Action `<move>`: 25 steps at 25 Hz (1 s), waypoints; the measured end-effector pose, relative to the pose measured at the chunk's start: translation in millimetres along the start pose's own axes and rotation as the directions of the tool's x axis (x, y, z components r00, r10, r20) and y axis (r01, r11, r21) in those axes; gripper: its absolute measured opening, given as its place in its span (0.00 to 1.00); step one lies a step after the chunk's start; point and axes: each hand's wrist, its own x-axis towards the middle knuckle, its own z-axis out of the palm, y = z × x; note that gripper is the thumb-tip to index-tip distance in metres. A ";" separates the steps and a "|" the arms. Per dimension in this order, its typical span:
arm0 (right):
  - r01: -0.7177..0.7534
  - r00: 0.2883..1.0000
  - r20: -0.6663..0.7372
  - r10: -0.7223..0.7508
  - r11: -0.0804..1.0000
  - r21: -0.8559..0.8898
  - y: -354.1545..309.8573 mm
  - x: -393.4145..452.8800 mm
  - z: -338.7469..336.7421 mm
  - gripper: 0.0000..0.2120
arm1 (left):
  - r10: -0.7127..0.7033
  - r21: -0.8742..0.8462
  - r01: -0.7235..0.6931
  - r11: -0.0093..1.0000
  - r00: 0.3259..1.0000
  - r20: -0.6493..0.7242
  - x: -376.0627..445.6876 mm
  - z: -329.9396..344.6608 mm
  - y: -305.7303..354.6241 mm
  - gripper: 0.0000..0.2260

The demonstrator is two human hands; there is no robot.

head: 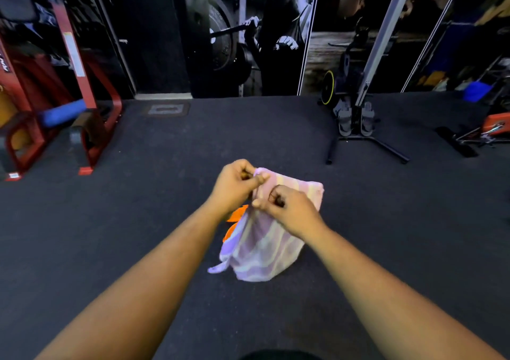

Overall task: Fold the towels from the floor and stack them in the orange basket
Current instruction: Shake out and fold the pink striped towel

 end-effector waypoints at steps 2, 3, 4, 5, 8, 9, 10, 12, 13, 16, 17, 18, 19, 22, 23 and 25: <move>-0.064 0.998 -0.028 0.060 0.978 -0.196 -3.5 -5.3 18.2 0.22 | -0.020 -0.107 0.015 0.994 0.999 -0.046 1.7 15.0 9.2 0.14; -0.079 0.995 -0.075 0.060 0.956 -0.283 -0.1 -6.9 21.8 0.21 | -0.029 -0.146 0.020 0.989 0.998 -0.062 2.9 16.5 13.2 0.15; -0.083 0.993 -0.104 0.053 0.949 -0.305 3.9 -8.7 24.1 0.19 | -0.033 -0.168 0.021 0.985 0.997 -0.069 3.7 16.0 16.2 0.16; -0.064 0.992 -0.119 0.034 0.963 -0.263 8.2 -10.7 25.4 0.18 | -0.023 -0.171 0.009 0.985 0.997 -0.079 3.8 15.3 18.6 0.16; 0.073 0.985 -0.148 -0.084 0.994 -0.079 15.4 -18.5 23.8 0.16 | 0.049 -0.104 -0.062 0.993 0.992 -0.119 4.9 1.6 14.3 0.16; 0.101 0.976 -0.185 -0.114 0.992 -0.080 19.4 -19.3 19.2 0.16 | 0.082 -0.020 -0.085 0.996 0.991 -0.107 5.9 -8.2 9.7 0.15; 0.105 0.964 -0.233 -0.130 0.988 -0.115 24.7 -18.5 13.0 0.16 | 0.115 0.116 -0.106 0.988 0.991 -0.070 6.7 -19.7 3.6 0.15; 0.037 0.958 -0.260 -0.122 0.951 -0.308 42.9 -11.2 0.0 0.09 | 0.146 0.410 -0.143 0.901 0.989 0.023 3.3 -40.5 -8.5 0.16; -0.032 0.976 -0.209 -0.069 0.895 -0.444 54.7 -7.7 -4.3 0.08 | 0.152 0.475 -0.155 0.866 0.987 0.046 0.2 -48.0 -13.2 0.15; -0.216 0.968 -0.054 0.245 0.705 -0.676 102.0 -16.3 -9.9 0.11 | 0.248 0.399 -0.190 0.897 0.964 -0.098 -11.5 -68.5 -21.9 0.14; -0.294 0.936 -0.055 0.347 0.688 -0.664 120.9 -23.6 -13.3 0.10 | 0.252 0.328 -0.169 0.929 0.940 -0.228 -14.8 -79.1 -25.5 0.14; -0.380 0.901 -0.073 0.429 0.694 -0.612 135.6 -31.6 -18.6 0.08 | 0.217 0.273 -0.118 0.955 0.903 -0.371 -16.9 -92.2 -33.6 0.16; -0.451 0.873 -0.086 0.480 0.730 -0.514 147.6 -35.6 -25.1 0.08 | 0.145 0.261 -0.015 0.965 0.861 -0.488 -20.5 -105.2 -44.3 0.17; -0.411 0.905 -0.125 0.406 0.912 -0.015 143.6 -23.6 -39.1 0.09 | -0.177 0.443 0.415 0.795 0.856 -0.486 -31.9 -117.8 -90.9 0.18; -0.316 0.936 -0.126 0.328 0.943 0.105 127.4 -14.7 -39.5 0.11 | -0.251 0.551 0.452 0.701 0.880 -0.402 -36.3 -106.1 -98.2 0.18; -0.091 0.993 -0.061 0.103 0.982 0.164 81.8 3.2 -34.5 0.10 | -0.277 0.686 0.290 0.668 0.952 -0.133 -39.5 -64.6 -89.9 0.29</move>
